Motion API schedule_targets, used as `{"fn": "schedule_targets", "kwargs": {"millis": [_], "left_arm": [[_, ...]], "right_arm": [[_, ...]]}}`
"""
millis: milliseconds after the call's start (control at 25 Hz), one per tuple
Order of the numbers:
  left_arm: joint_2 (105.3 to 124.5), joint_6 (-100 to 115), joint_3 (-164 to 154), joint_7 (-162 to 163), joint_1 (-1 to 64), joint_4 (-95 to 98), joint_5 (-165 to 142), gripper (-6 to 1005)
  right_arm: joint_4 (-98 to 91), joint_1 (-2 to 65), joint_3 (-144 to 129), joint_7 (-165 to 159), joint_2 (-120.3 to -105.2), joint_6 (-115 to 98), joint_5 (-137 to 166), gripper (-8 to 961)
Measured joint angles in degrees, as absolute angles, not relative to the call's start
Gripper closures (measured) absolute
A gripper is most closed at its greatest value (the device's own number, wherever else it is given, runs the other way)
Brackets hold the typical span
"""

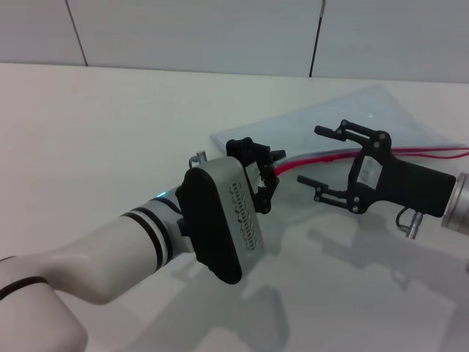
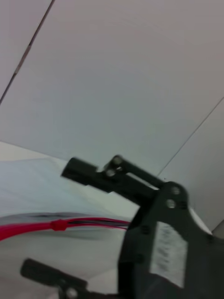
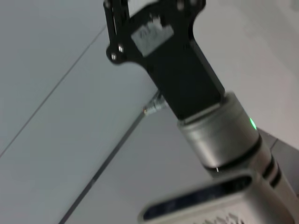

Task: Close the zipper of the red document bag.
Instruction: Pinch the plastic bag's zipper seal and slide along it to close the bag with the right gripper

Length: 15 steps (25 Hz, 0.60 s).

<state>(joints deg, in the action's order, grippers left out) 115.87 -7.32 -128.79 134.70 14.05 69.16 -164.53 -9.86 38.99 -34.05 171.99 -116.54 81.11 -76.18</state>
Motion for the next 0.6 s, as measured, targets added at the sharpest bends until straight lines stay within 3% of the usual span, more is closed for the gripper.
{"fn": "schedule_targets", "kwargs": {"millis": [280, 480, 600], "left_arm": [[115.76, -7.37, -128.85, 134.35, 12.92, 70.46, -164.53, 948], [115.74, -7.39, -128.84, 134.33, 12.64, 70.56, -164.53, 948], [115.75, -7.39, -128.85, 134.31, 12.58, 70.58, -164.53, 948]], "right_arm": [[-9.9, 39.46, -35.58, 172.09, -116.54, 77.07, -76.11, 301], [-10.42, 39.33, -35.6, 172.1, -116.55, 77.03, -76.47, 549], [-10.78, 39.02, -35.55, 172.1, -116.54, 77.05, -76.55, 588]]}}
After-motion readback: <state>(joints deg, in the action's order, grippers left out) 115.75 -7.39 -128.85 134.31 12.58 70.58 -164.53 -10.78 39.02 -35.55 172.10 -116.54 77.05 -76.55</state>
